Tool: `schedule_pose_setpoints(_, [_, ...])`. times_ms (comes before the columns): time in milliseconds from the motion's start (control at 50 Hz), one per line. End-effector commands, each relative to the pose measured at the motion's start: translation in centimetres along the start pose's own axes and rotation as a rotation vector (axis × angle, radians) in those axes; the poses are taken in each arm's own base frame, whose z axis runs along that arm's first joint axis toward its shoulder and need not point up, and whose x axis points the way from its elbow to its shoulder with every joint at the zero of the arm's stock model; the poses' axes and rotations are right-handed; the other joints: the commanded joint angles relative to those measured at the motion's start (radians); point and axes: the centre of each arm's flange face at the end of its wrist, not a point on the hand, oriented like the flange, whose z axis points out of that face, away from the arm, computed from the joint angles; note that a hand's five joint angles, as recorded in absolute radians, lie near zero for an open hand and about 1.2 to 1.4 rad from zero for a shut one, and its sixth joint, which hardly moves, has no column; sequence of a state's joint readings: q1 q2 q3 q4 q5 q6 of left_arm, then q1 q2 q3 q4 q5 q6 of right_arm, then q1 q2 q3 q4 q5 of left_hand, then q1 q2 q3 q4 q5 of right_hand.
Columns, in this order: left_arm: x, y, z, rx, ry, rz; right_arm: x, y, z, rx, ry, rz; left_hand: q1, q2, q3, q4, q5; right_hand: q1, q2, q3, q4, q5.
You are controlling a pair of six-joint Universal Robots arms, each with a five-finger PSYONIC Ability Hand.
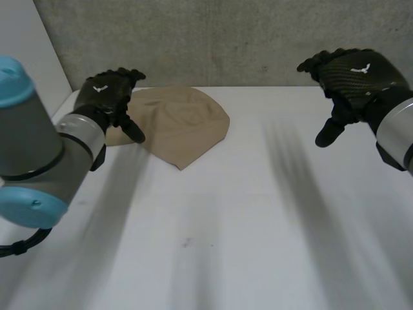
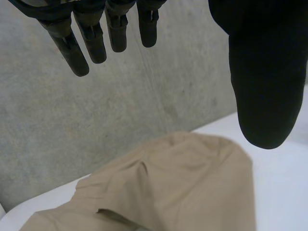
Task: Fold the shorts.
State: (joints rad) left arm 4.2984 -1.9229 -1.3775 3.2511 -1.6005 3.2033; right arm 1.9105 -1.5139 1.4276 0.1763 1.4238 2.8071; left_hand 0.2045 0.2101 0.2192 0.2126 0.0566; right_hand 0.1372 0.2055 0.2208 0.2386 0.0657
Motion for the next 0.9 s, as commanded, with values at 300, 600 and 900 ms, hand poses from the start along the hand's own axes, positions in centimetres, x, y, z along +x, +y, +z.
schedule_pose_setpoints(300, [-5.8, 9.1, 13.4, 0.028, -0.105, 0.324, -1.6, 3.1, 1.8, -0.08, -0.033, -0.054, 0.153, 0.147, 0.138, 0.145, 0.126, 0.037, -0.031, -0.046, -0.064, -0.066])
schedule_pose_setpoints(600, [-6.7, 12.5, 17.3, 0.095, 0.004, 0.339, -1.6, 3.5, 2.3, -0.077, -0.027, -0.056, 0.244, 0.238, 0.229, 0.236, 0.217, 0.037, -0.031, -0.046, -0.064, -0.066])
schedule_pose_setpoints(900, [-6.8, 15.3, 18.6, 0.087, 0.037, 0.433, -1.6, 3.6, 2.4, -0.079, -0.03, -0.055, 0.288, 0.282, 0.273, 0.28, 0.261, 0.037, -0.031, -0.046, -0.064, -0.066])
